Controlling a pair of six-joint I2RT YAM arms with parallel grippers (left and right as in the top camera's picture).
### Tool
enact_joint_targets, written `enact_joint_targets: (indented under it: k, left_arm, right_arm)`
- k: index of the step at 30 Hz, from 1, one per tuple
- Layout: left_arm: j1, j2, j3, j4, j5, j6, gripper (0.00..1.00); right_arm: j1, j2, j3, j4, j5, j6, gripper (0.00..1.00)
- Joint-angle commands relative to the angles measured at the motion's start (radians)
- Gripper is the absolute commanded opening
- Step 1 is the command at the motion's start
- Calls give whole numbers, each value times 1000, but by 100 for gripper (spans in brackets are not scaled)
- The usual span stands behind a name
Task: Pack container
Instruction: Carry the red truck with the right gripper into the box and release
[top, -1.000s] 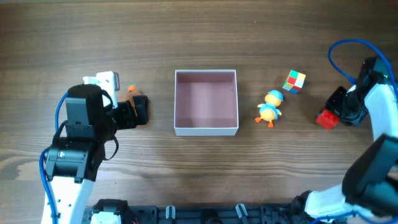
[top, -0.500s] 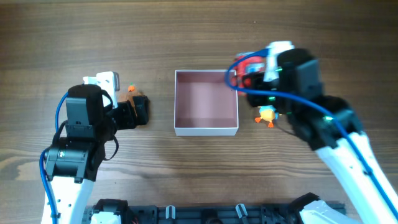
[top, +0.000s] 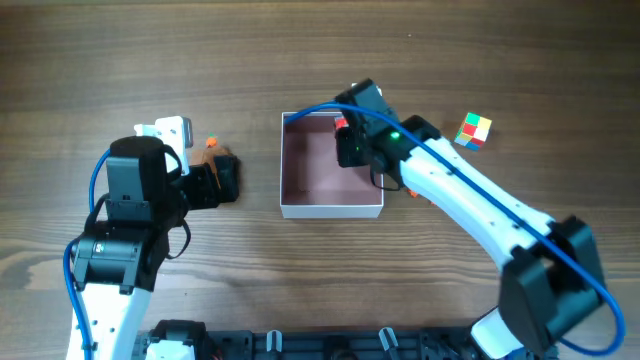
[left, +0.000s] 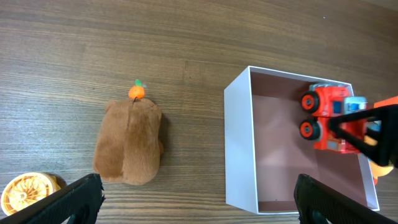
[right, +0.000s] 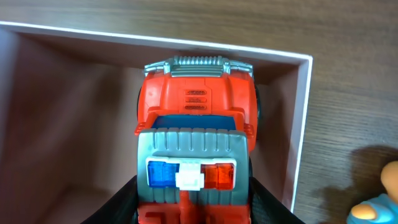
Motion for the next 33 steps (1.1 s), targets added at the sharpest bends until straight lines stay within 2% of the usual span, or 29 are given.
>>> enact_joint_targets:
  k: [1,3,6,8,11,13,18,19,21,25,28,33]
  left_arm:
    - [8,1,20,-3,19,-10,100]
    - [8,1,20,-3,19,-10,100]
    - [8,1,20,-3,19,-10,100]
    - [8,1,20,-3,19,-10,100]
    - [8,1,20,-3,19,-10,100]
    - [8,1,20,-3,19,-10,100]
    - [8,1,20,-4,19,-10,100]
    - [8,1,20,-4,19,-10,100]
    - [8,1,20,-4,19,-10,100]
    - [8,1,20,-4,19,-10,100]
    - [8,1,20,-4,19,-10,100]
    - [8,1,20,-4,19,-10,100]
  right_arm:
    - [-11,63,13,6,54,40,14]
    - [-11,77,13,6,54,39,22]
    - [-11,77,13,15,54,39,39]
    - [-11,77,13,20,54,39,60]
    - [-11,77,13,21,54,34,86]
    - [-11,77,13,21,54,13,87]
    - [-11,68,14,20,55,13,78]
    - [-11,61,16,20,55,12,72]
    - [-11,40,29,20,54,-18,40]
    - [8,-10,58,37,50,-132,6]
    - [39,-10,58,40,51,-198,4]
    - [53,36,58,43,-5,-227,4]
